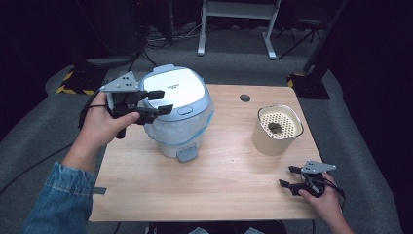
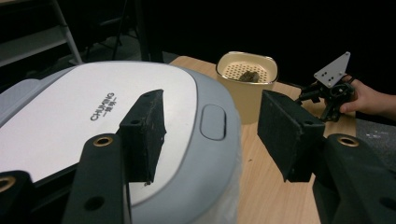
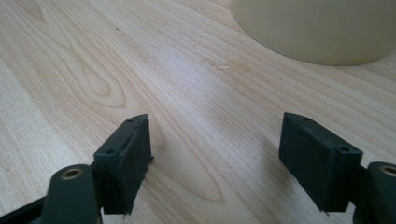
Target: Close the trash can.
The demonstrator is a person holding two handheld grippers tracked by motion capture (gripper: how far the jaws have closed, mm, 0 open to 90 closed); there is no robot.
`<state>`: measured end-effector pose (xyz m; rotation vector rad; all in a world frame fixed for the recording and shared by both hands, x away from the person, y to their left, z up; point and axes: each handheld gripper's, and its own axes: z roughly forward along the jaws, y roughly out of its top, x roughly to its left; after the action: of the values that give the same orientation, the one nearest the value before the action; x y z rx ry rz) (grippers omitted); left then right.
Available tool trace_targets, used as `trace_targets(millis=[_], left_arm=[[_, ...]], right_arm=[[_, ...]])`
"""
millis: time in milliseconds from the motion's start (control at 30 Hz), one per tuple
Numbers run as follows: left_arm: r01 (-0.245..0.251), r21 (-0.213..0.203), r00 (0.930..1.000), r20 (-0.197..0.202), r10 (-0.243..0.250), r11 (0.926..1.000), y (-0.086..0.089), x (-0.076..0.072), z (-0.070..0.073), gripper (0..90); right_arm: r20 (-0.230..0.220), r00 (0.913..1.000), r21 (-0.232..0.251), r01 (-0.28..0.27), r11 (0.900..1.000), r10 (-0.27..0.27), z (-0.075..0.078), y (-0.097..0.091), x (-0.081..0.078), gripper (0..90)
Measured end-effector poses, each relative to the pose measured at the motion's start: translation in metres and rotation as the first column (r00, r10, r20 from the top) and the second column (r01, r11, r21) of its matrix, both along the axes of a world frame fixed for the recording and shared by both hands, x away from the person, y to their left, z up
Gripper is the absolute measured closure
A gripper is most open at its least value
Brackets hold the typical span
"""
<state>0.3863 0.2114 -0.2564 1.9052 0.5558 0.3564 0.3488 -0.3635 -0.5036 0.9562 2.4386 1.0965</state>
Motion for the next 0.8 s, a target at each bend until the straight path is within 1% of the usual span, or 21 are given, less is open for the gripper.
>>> trace_targets(millis=[233, 333, 433, 567, 667, 800], left_arm=[[-0.016, 0.043, 0.9994, 0.03, 0.015, 0.999, 0.003, -0.035, -0.001, 38.3], [-0.017, 0.047, 0.9996, 0.025, 0.016, 0.9987, 0.004, -0.05, -0.006, 38.3], [-0.023, 0.058, 0.9995, 0.024, 0.022, 0.998, 0.006, -0.061, -0.012, 38.4], [-0.032, 0.045, 0.9995, 0.01, 0.031, 0.9985, 0.013, -0.072, -0.023, 38.7], [-0.037, 0.04, 0.9993, 0.006, 0.037, 0.9985, 0.018, -0.079, -0.036, 38.7], [-0.04, 0.033, 0.9992, -0.002, 0.04, 0.9987, 0.022, -0.084, -0.051, 38.8]], right_arm=[[-0.002, 1.0, 0.003, -0.009, 1.0, 0.009, 0.0, 0.0, 0.001, 25.5], [-0.001, 1.0, 0.002, -0.009, 1.0, 0.009, 0.0, 0.0, 0.001, 25.4], [-0.002, 1.0, 0.002, -0.009, 1.0, 0.009, 0.0, 0.0, 0.001, 25.4], [-0.002, 1.0, 0.002, -0.009, 1.0, 0.009, 0.0, 0.0, 0.001, 25.4], [-0.001, 1.0, 0.002, -0.009, 1.0, 0.009, 0.0, 0.0, 0.001, 25.4], [-0.002, 1.0, 0.003, -0.009, 1.0, 0.009, 0.0, 0.0, 0.001, 25.4]])
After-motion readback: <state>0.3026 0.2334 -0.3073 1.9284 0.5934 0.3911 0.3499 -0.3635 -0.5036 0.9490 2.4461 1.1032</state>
